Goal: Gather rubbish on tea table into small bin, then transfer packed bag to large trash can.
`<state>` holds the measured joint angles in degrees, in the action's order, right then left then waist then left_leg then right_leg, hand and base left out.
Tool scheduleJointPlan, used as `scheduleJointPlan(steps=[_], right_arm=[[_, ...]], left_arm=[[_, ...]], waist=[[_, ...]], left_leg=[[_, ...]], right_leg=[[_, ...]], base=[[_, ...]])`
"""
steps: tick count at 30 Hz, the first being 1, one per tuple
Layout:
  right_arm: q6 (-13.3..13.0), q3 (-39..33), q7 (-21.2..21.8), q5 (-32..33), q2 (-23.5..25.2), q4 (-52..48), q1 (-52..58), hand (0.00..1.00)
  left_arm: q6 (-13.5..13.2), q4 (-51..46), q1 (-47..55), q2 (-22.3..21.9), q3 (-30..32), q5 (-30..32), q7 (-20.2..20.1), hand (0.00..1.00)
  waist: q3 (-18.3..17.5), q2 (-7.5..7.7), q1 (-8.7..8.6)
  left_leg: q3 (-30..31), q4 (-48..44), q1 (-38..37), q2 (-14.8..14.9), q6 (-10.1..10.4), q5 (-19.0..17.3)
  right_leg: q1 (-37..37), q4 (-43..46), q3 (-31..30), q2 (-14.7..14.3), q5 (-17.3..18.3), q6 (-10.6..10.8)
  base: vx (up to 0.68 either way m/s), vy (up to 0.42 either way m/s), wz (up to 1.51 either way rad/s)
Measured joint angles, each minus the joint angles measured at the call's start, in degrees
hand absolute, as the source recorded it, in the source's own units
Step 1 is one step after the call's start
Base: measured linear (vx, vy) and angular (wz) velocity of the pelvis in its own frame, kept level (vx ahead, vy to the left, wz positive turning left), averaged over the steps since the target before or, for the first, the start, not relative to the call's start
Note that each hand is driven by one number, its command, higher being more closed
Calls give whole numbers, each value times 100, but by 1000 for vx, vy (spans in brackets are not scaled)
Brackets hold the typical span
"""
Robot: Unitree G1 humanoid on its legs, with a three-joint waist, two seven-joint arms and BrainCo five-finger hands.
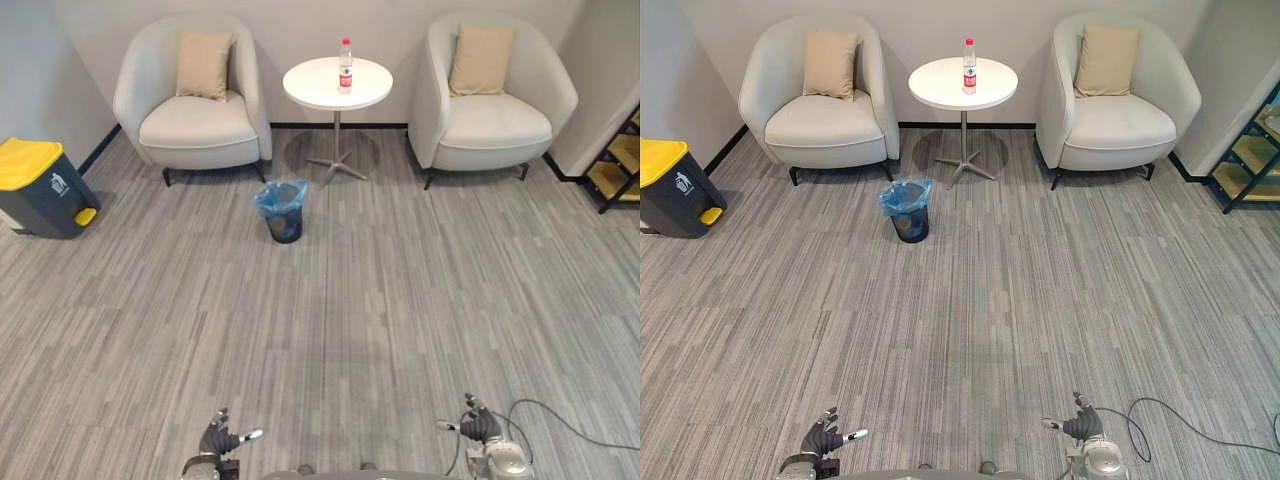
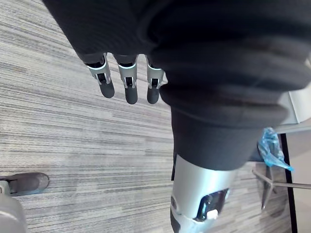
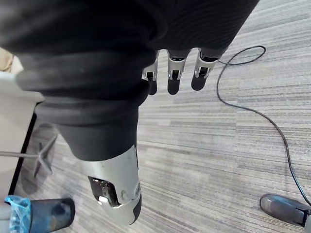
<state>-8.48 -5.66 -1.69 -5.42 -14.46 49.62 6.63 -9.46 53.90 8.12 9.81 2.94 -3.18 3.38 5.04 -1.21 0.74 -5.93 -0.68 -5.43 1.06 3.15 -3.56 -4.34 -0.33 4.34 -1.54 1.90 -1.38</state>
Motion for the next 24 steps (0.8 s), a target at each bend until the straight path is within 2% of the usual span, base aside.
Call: scheduleJointPlan(steps=[5, 20, 23, 24], right_arm=[[-1, 1, 77, -194, -258, -118, 79, 0], [3, -7, 69, -184, -403, -170, 124, 0], [8, -14, 48, -119, -400, -170, -21, 0], [14, -22, 37, -62, -399, -170, -83, 0]], left_arm=[[-7, -162, 96, 72, 4, 96, -104, 0], [-2, -286, 208, 185, 14, 161, -188, 0], [3, -425, 209, 171, 67, 126, -172, 0], [5, -463, 209, 168, 72, 105, -164, 0]], waist=[[3, -4, -8], [0, -29, -13], [11, -63, 0], [27, -81, 4]], left_leg=[[-45, -2, -29, 29, 1, -7], [-91, -5, 91, 134, -28, -24], [-203, -221, 281, 168, -110, -161], [-216, -326, 374, 179, -133, -231]], right_leg=[[-30, -26, -34, -29, 0, 0], [78, -106, -90, -141, -40, -63], [209, -87, -169, -164, -36, -57], [270, -71, -189, -166, 4, 3]], base=[[-13, -9, -3], [0, -3, -1], [-3, 13, -19], [-3, 25, -13]])
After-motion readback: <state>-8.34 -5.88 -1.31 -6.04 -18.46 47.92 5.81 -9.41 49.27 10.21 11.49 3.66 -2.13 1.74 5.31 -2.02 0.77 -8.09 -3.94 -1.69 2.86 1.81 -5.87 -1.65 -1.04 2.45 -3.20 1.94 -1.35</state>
